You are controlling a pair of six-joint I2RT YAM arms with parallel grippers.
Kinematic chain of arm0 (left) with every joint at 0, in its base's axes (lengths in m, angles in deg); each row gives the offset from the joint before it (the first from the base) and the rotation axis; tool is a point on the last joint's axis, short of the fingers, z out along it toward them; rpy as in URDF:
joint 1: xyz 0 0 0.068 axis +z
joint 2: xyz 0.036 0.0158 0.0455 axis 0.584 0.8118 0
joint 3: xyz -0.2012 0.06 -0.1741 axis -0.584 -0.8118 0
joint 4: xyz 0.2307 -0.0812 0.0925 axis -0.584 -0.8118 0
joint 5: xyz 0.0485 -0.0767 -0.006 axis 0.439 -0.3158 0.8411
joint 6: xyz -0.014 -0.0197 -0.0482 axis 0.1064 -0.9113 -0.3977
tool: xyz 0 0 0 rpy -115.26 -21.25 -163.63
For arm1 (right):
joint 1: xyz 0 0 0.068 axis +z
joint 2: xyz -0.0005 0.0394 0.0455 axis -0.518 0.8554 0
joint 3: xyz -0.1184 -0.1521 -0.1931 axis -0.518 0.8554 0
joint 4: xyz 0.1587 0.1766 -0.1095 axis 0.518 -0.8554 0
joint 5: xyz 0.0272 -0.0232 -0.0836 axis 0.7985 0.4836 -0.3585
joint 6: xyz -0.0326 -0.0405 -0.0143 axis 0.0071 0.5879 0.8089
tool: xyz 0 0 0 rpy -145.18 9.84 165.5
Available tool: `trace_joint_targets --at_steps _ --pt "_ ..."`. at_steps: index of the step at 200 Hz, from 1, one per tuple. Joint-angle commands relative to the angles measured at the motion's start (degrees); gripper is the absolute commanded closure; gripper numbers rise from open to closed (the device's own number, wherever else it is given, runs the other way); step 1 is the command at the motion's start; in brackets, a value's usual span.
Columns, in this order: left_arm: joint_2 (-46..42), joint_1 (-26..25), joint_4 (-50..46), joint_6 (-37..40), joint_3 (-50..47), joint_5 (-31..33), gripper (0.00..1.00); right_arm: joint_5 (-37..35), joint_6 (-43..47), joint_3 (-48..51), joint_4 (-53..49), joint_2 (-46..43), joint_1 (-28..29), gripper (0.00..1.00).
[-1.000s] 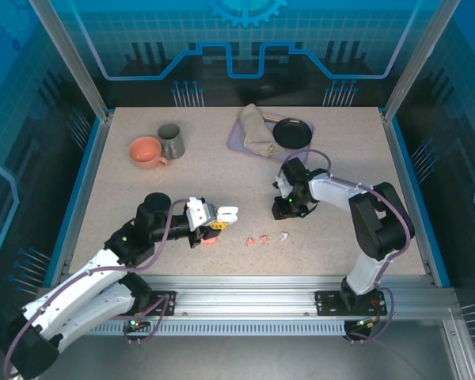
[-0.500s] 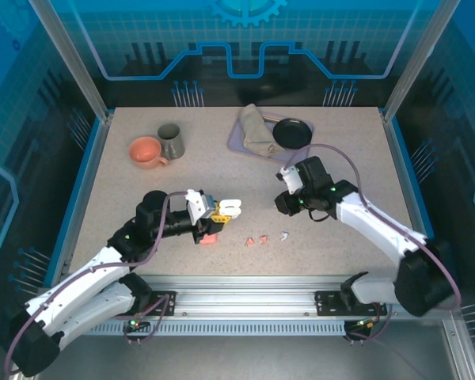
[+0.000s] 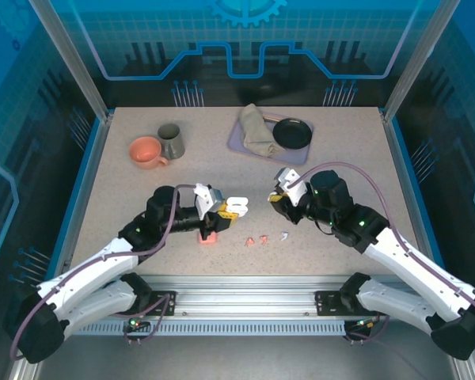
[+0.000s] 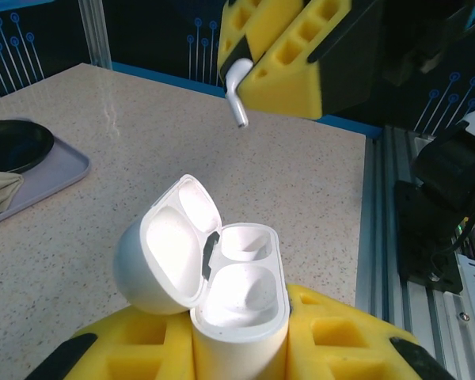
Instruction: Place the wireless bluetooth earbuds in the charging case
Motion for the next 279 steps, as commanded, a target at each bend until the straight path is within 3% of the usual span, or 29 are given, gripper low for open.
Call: trace_joint_targets --at_steps 1,50,85,279 --pt "0.86 -0.8 3.33 -1.06 3.0 -1.73 1.0 -3.07 4.6 -4.0 3.67 -0.69 4.1 0.74" --pt "2.35 -1.43 5.29 -2.89 4.31 -1.78 1.0 -7.91 9.39 -7.1 6.64 1.51 12.49 0.74" --pt "2.29 -1.74 5.47 -3.01 4.61 -1.59 1.0 -10.23 11.17 -7.17 7.99 2.79 15.4 0.74" --pt "0.88 -2.09 4.75 -0.29 3.81 -2.0 1.0 -12.29 13.32 -9.13 8.18 8.9 18.55 0.74"
